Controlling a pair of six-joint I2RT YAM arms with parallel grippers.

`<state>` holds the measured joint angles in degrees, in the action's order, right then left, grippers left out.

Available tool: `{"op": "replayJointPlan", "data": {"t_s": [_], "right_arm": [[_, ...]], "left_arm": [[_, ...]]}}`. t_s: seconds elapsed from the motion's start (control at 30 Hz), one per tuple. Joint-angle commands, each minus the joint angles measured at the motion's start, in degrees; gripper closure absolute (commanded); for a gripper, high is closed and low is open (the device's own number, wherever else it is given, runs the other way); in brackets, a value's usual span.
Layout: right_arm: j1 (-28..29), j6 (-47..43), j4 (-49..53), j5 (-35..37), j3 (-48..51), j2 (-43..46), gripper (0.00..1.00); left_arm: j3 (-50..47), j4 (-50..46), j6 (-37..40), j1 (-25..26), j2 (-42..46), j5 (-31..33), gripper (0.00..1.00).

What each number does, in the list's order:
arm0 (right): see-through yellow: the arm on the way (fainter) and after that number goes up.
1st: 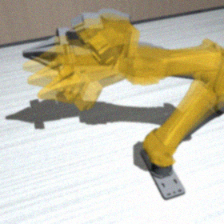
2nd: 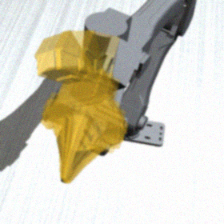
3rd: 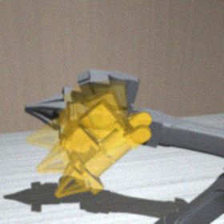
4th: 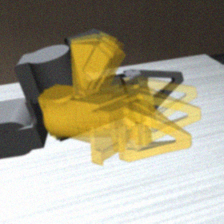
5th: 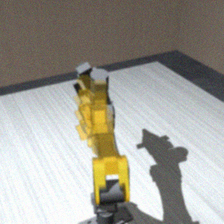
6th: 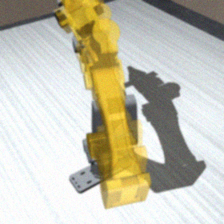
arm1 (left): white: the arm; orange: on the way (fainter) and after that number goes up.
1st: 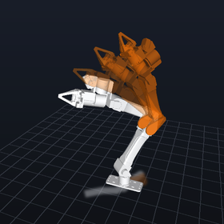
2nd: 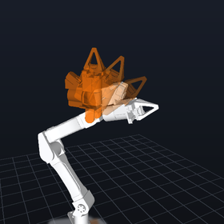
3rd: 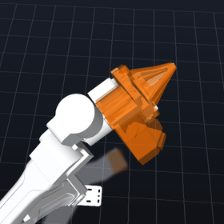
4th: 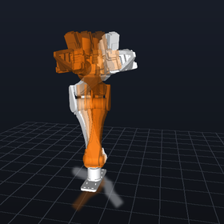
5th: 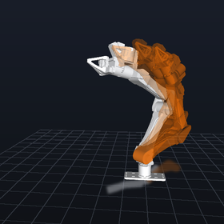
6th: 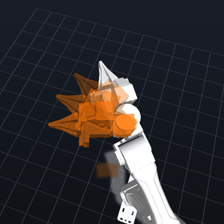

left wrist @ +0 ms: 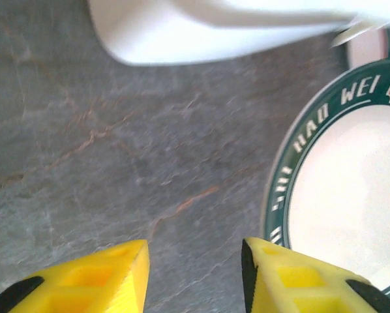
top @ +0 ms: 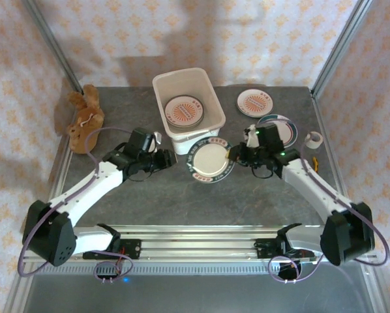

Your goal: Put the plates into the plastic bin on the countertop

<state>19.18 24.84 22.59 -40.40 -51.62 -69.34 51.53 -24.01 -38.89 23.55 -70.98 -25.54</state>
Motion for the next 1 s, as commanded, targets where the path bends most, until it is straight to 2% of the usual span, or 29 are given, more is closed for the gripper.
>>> {"op": "replayJointPlan", "data": {"t_s": [0.0, 0.13, 0.37, 0.57, 0.67, 0.77, 0.97], "right_arm": [[-1.67, -0.21, 4.88, -5.00, -7.34, 4.23, 1.00], [-2.34, 1.16, 5.96, -7.36, -14.15, 2.80, 1.00], [-2.24, 16.45, -9.91, 0.87, -20.22, -2.65, 1.00], [0.07, 21.35, -6.81, 19.47, -28.37, -9.59, 1.00], [3.42, 23.83, -8.32, 24.51, -32.48, -15.58, 1.00], [7.00, 24.59, -5.70, 30.06, -38.87, -22.19, 1.00], [11.20, 29.32, -5.63, 40.61, -42.90, -29.62, 1.00]], "left_arm": [[3.80, -0.69, 1.79, 0.22, 3.14, 4.96, 0.56], [8.64, -2.27, 4.83, 0.27, 2.58, 7.32, 0.54], [12.47, -1.29, 9.23, -1.89, 2.34, 9.86, 0.52], [11.32, 1.77, 10.24, -5.49, 1.05, 8.22, 0.50], [11.62, 2.55, 10.71, -6.56, -0.84, 7.26, 0.50], [11.97, 3.17, 11.29, -7.52, -1.87, 7.18, 0.50], [11.90, 2.08, 12.07, -10.22, -1.13, 7.68, 0.50]]}}
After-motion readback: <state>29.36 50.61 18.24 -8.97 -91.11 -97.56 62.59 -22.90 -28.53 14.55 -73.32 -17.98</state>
